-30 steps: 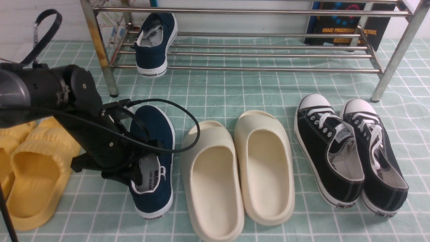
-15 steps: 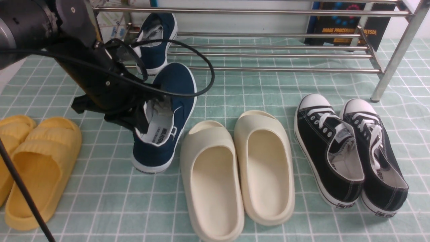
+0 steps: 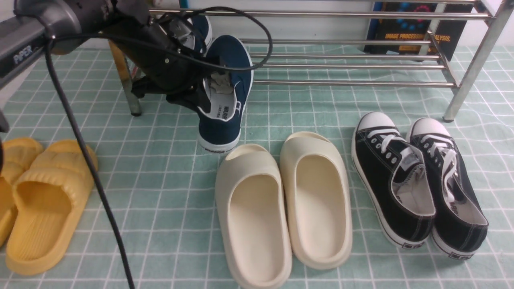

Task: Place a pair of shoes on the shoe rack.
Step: Use the left arm to put a shoe into the shoe rack

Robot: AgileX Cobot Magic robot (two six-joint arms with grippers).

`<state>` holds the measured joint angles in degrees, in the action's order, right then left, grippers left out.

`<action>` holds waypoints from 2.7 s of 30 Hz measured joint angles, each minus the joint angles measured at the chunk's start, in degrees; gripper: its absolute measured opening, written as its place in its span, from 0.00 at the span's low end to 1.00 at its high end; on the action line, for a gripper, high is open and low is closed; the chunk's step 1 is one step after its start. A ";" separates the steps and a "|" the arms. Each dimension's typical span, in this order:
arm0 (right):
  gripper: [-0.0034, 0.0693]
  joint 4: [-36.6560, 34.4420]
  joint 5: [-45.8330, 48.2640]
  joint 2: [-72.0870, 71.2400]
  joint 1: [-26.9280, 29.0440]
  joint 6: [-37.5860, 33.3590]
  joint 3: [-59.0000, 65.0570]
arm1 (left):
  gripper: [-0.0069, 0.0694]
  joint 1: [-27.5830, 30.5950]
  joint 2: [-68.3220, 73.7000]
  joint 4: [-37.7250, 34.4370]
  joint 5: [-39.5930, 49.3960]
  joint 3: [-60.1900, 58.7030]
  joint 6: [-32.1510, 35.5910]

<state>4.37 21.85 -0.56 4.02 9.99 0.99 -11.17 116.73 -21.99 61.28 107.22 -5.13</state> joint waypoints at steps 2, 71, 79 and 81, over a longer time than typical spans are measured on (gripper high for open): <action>0.38 0.00 0.00 0.00 0.00 0.00 0.00 | 0.09 0.00 2.65 0.05 0.40 4.40 -1.08; 0.38 0.00 0.00 0.00 0.00 0.00 0.00 | 0.07 -4.82 7.27 13.97 10.42 26.39 -1.28; 0.38 0.00 0.00 0.00 0.00 0.00 0.00 | 0.07 -5.29 8.04 18.05 9.68 15.05 -1.21; 0.38 0.00 0.00 0.00 0.00 0.00 0.00 | 0.07 -5.29 9.03 18.11 7.95 14.55 -1.21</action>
<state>4.37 21.85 -0.56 4.02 9.99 0.99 -16.45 125.76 -3.88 69.22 121.77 -6.34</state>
